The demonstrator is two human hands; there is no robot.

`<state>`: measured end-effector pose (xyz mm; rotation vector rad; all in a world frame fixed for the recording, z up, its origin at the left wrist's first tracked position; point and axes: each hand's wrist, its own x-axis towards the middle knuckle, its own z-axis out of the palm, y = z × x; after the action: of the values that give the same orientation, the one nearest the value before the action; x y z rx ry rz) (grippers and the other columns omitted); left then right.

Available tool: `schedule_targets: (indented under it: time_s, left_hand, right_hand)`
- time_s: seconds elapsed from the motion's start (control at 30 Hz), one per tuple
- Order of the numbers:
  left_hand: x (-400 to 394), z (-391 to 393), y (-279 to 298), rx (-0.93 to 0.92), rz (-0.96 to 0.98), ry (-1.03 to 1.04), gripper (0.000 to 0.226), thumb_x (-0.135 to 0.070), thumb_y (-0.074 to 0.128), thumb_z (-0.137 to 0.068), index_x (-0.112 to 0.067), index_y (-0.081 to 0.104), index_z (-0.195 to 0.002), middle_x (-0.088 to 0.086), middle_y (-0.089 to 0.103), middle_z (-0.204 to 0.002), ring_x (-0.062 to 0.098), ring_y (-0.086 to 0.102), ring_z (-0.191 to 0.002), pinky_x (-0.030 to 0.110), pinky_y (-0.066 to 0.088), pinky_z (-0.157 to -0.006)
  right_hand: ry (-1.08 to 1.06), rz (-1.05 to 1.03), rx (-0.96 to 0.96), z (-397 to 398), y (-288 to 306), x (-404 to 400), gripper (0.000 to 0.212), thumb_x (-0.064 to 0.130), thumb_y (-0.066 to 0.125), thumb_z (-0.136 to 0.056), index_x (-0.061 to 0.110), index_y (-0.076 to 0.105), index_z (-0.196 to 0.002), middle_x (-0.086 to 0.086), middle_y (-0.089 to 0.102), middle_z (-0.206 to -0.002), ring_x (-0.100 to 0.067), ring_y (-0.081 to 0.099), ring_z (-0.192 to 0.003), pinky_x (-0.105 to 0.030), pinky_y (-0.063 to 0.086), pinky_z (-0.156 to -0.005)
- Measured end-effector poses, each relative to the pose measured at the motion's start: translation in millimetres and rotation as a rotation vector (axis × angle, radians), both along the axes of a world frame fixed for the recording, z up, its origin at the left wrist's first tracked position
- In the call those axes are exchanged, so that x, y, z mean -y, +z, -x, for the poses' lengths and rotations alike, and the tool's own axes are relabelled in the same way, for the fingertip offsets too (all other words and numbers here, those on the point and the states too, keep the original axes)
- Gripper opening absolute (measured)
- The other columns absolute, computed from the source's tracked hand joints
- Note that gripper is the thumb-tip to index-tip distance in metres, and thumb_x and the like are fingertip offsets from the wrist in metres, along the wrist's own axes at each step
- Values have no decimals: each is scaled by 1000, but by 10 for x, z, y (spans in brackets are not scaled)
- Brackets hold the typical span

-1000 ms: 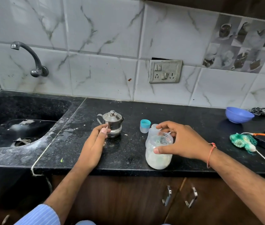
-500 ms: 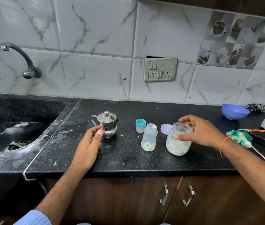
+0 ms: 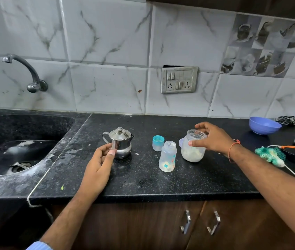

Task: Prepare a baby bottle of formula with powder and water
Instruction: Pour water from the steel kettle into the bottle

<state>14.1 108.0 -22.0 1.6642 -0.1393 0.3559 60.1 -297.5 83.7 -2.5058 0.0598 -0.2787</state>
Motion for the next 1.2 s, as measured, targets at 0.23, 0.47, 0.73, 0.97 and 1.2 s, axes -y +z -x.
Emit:
schedule_targets:
  time_s: [0.23, 0.47, 0.73, 0.97, 1.2]
  left_hand:
    - [-74, -216, -17, 17, -38, 232, 29, -25, 77, -103, -30, 64, -129, -1, 65, -110, 14, 62, -88, 35, 55, -86]
    - [-208, -603, 119, -11, -187, 208, 68, -27, 70, -108, -19, 39, -169, -5, 51, -164, 16, 56, -141, 37, 45, -119]
    - [-274, -656, 94, -88, -175, 166, 48, -17, 66, -109, -22, 57, -156, -39, 76, -87, 10, 74, -98, 27, 58, -93]
    - [-323, -642, 63, -100, -61, 59, 62, -4, 51, -113, -20, 36, -171, -14, 57, -159, -4, 66, -96, 12, 53, -89]
    - [-415, -801, 28, -143, 74, 51, 49, 0, 51, -111, -22, 58, -154, -1, 72, -141, 19, 70, -113, 50, 57, -103]
  right_hand:
    - [20, 73, 24, 127, 146, -225, 91, 56, 95, -65, 31, 56, -144, 8, 60, -148, -16, 58, -136, -36, 46, -114]
    - [215, 158, 311, 424, 537, -1168, 56, 50, 88, -80, 31, 68, -129, 14, 64, -135, -9, 55, -127, -30, 44, -107]
    - [407, 16, 193, 539, 205, -2315, 38, 38, 85, -86, 28, 76, -121, 20, 72, -109, 1, 64, -95, -15, 50, -91]
    - [281, -221, -12, 299, -274, -2722, 42, 40, 79, -90, 28, 74, -130, 11, 77, -119, -12, 72, -103, -30, 55, -103]
    - [243, -349, -40, 242, -415, -2967, 46, 38, 71, -96, 25, 69, -140, 10, 72, -135, -10, 69, -117, -28, 51, -110]
